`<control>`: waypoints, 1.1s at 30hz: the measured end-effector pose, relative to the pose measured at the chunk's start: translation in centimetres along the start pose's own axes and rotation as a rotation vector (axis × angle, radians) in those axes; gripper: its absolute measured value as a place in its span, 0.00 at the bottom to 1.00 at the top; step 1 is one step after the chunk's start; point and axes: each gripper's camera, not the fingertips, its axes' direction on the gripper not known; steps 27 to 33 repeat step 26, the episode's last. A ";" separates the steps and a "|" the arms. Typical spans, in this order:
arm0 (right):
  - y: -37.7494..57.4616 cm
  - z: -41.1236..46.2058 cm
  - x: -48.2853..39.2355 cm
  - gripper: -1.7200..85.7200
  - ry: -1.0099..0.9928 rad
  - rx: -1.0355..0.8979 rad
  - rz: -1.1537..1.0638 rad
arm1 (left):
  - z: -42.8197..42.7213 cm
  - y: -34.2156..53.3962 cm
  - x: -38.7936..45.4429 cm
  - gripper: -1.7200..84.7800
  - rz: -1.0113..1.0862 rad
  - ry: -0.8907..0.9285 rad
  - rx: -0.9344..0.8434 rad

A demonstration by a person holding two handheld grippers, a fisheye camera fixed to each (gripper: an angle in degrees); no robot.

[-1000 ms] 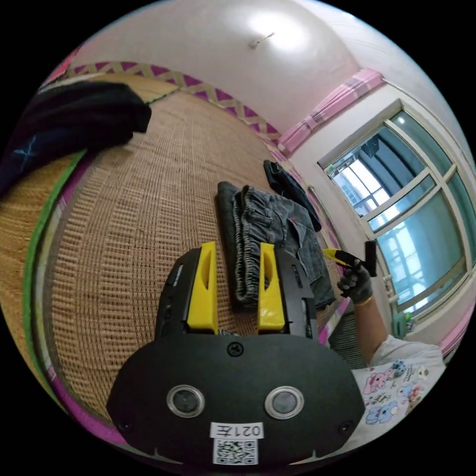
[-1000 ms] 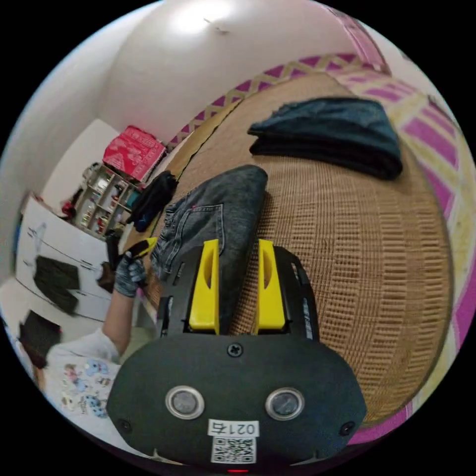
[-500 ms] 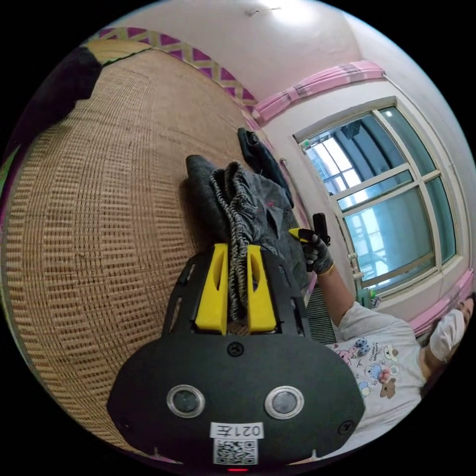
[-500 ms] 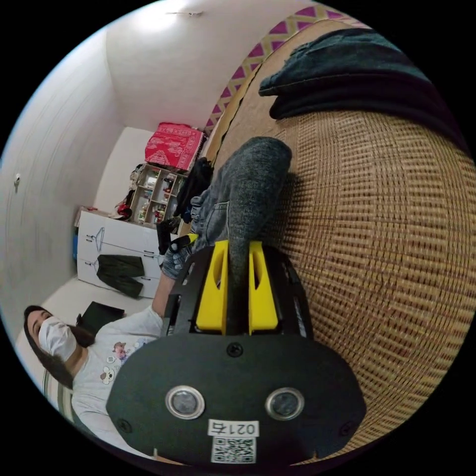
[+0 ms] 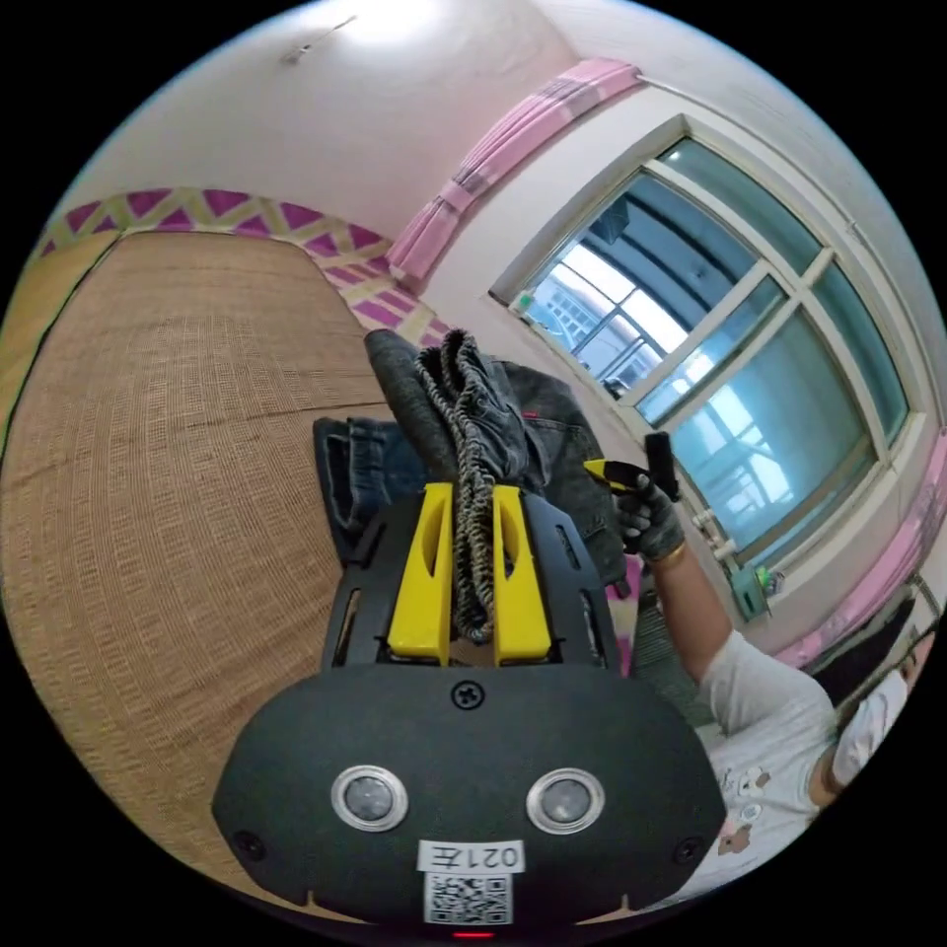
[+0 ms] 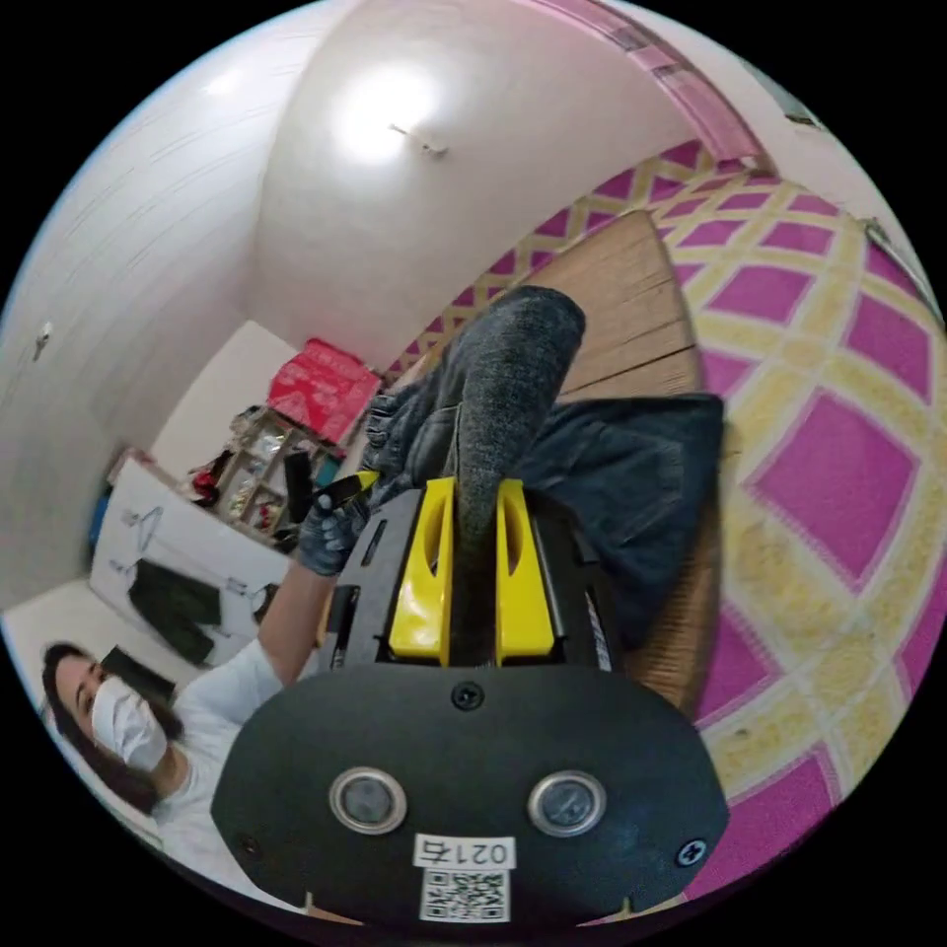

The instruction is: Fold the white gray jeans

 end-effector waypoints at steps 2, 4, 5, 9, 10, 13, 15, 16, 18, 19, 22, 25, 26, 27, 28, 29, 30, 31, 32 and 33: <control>-1.4 1.2 1.9 0.13 0.153 -0.001 0.069 | 2.3 -0.6 -1.8 0.09 -0.094 -0.084 -0.050; -1.5 3.6 3.6 0.15 0.390 -0.056 0.121 | 3.0 0.7 -2.9 0.08 -0.143 -0.142 -0.057; -1.2 4.1 3.6 0.15 0.423 -0.068 0.104 | 2.5 2.1 -2.8 0.08 -0.134 -0.159 -0.035; 2.8 7.4 -1.8 0.14 0.441 -0.065 -0.117 | -1.6 9.0 0.4 0.07 0.023 -0.303 0.006; 4.4 8.7 -4.4 0.13 0.396 -0.064 -0.206 | -2.4 10.1 0.9 0.07 0.035 -0.321 0.015; 8.9 12.5 -11.9 0.10 0.272 -0.067 -0.413 | -6.6 16.1 2.7 0.05 0.059 -0.343 0.032; 11.4 15.5 -16.3 0.11 0.215 -0.096 -0.506 | -10.4 20.7 3.5 0.03 0.027 -0.402 0.036; 12.9 17.9 -18.9 0.12 0.171 -0.128 -0.555 | -11.5 21.9 3.7 0.03 0.021 -0.427 0.046; 15.0 22.0 -22.6 0.14 0.120 -0.195 -0.612 | -16.1 26.4 4.1 0.02 -0.012 -0.563 0.105; 16.5 25.2 -25.1 0.14 0.111 -0.243 -0.664 | -17.3 27.5 4.1 0.02 -0.020 -0.588 0.122; 20.0 33.7 -31.4 0.14 0.107 -0.312 -0.826 | -22.8 32.6 3.6 0.01 -0.110 -0.650 0.151; 23.1 41.9 -38.4 0.15 0.071 -0.295 -1.014 | -27.8 37.3 3.6 0.01 -0.192 -0.675 0.201; 23.7 43.6 -39.9 0.15 0.068 -0.290 -1.055 | -29.6 39.0 3.8 0.01 -0.212 -0.684 0.220; 23.7 43.6 -39.9 0.15 0.068 -0.290 -1.055 | -29.6 39.0 3.8 0.01 -0.212 -0.684 0.220; 23.7 43.6 -39.9 0.15 0.068 -0.290 -1.055 | -29.6 39.0 3.8 0.01 -0.212 -0.684 0.220; 23.7 43.6 -39.9 0.15 0.068 -0.290 -1.055 | -29.6 39.0 3.8 0.01 -0.212 -0.684 0.220; 23.7 43.6 -39.9 0.15 0.068 -0.290 -1.055 | -29.6 39.0 3.8 0.01 -0.212 -0.684 0.220; 23.7 43.6 -39.9 0.15 0.068 -0.290 -1.055 | -29.6 39.0 3.8 0.01 -0.212 -0.684 0.220; 23.7 43.6 -39.9 0.15 0.068 -0.290 -1.055 | -29.6 39.0 3.8 0.01 -0.212 -0.684 0.220; 23.7 43.6 -39.9 0.15 0.068 -0.290 -1.055 | -29.6 39.0 3.8 0.01 -0.212 -0.684 0.220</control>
